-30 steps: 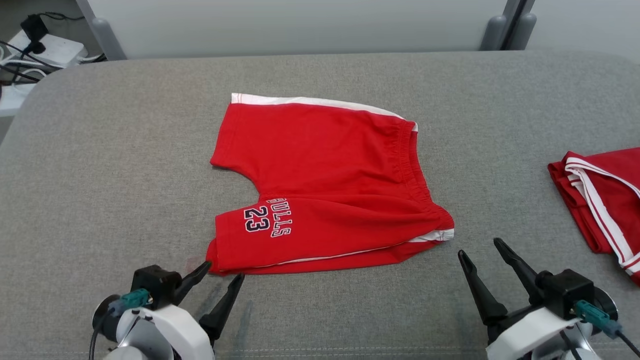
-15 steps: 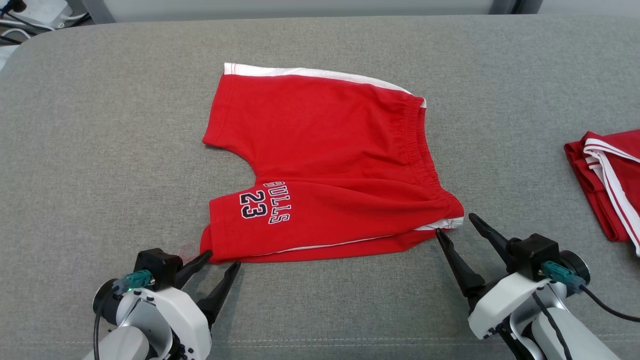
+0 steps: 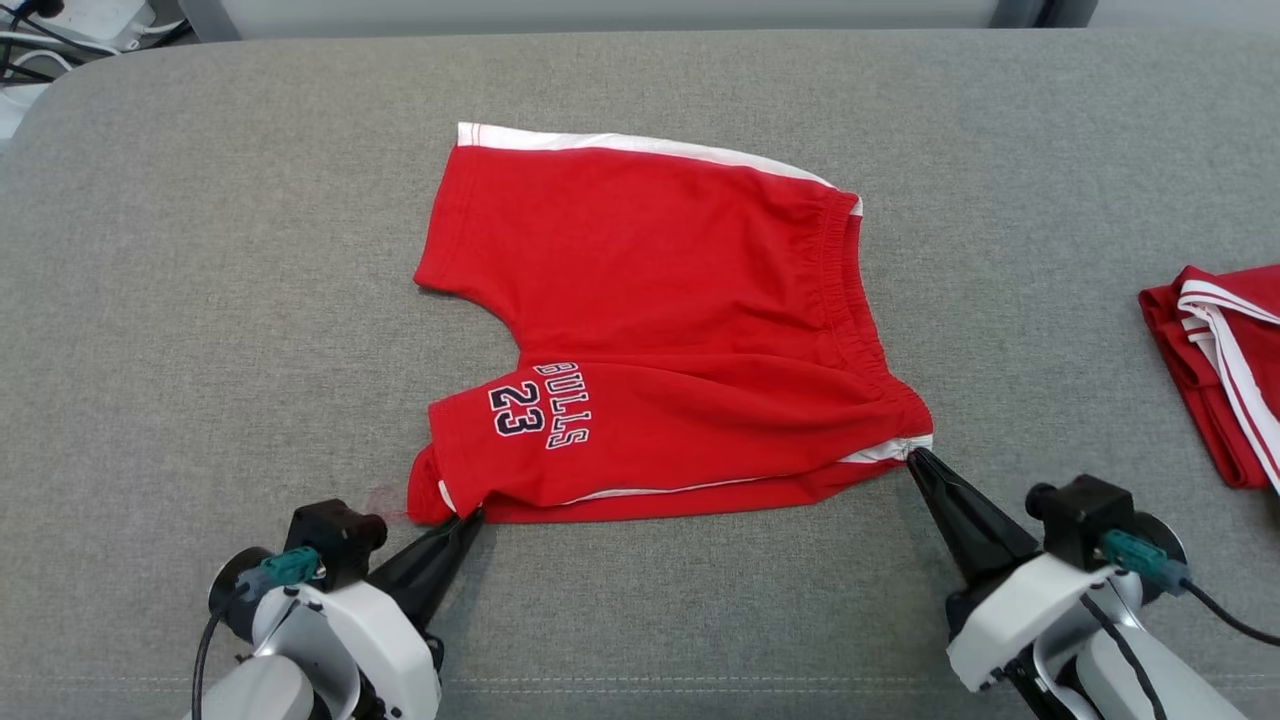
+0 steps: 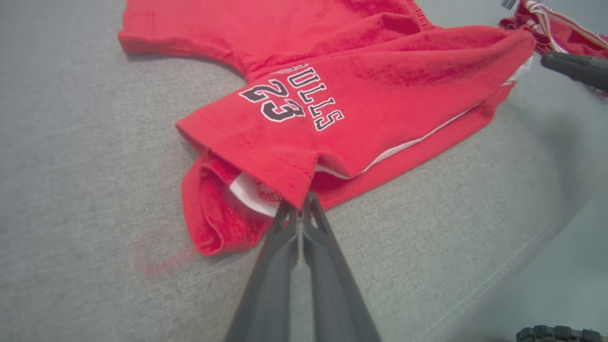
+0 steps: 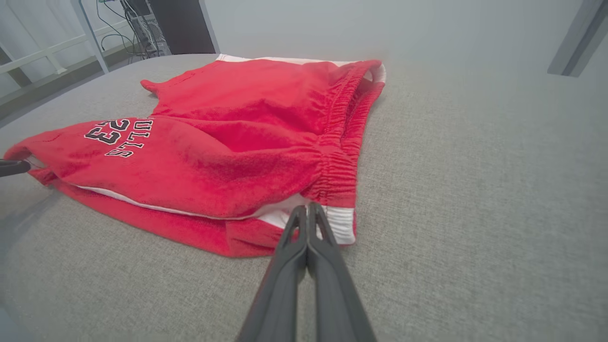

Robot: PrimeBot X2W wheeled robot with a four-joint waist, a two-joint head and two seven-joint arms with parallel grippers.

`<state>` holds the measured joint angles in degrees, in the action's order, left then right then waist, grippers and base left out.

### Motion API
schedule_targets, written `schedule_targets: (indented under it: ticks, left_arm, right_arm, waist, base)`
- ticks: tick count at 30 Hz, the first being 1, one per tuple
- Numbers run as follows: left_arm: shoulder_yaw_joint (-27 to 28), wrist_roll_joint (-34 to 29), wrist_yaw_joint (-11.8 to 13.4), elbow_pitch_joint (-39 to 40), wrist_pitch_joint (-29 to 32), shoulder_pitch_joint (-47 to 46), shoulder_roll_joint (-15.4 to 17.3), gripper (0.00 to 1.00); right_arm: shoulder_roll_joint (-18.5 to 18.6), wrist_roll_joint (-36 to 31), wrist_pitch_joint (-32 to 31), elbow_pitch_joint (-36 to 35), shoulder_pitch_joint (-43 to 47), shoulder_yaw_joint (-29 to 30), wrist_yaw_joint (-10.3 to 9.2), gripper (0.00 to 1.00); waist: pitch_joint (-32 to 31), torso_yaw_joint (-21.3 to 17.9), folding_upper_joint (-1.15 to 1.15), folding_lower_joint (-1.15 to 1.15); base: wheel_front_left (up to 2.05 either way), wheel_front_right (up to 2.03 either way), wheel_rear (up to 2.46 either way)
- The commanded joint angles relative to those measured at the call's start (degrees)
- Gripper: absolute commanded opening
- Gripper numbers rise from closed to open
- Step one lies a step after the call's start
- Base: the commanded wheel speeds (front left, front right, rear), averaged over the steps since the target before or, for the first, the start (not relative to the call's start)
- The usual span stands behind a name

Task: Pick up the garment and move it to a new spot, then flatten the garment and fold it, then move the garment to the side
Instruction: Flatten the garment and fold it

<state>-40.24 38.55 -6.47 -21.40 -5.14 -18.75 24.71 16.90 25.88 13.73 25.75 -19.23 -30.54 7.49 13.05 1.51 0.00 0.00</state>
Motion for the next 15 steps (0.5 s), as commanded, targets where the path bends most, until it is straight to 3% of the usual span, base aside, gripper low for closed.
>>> schedule_targets:
  ticks: [1, 10, 15]
  left_arm:
    - [2.2, 0.3, 0.8, 2.5, -0.6, 0.5, 2.4, 0.0]
    - [4.5, 4.1, 5.8, 16.4, 3.2, 10.9, 9.0, 0.0]
    - [4.7, 4.7, 6.9, 20.2, 5.0, 11.8, 10.2, 0.0]
  right_arm:
    - [1.2, 0.7, 1.1, -2.6, 2.8, -0.1, 0.0, 0.0]
    - [3.3, 1.7, 1.2, -13.9, 14.2, 5.2, 0.0, 0.0]
    - [2.7, 0.5, 1.3, -16.5, 15.7, 7.1, 0.0, 0.0]
  waist:
    - [-0.2, 0.1, 0.0, 0.0]
    - [-0.9, 0.2, 0.0, 0.0]
    - [-1.3, 0.4, 0.0, 0.0]
  base:
    - [0.0, 0.0, 0.0]
    - [0.0, 0.0, 0.0]
    - [0.0, 0.0, 0.0]
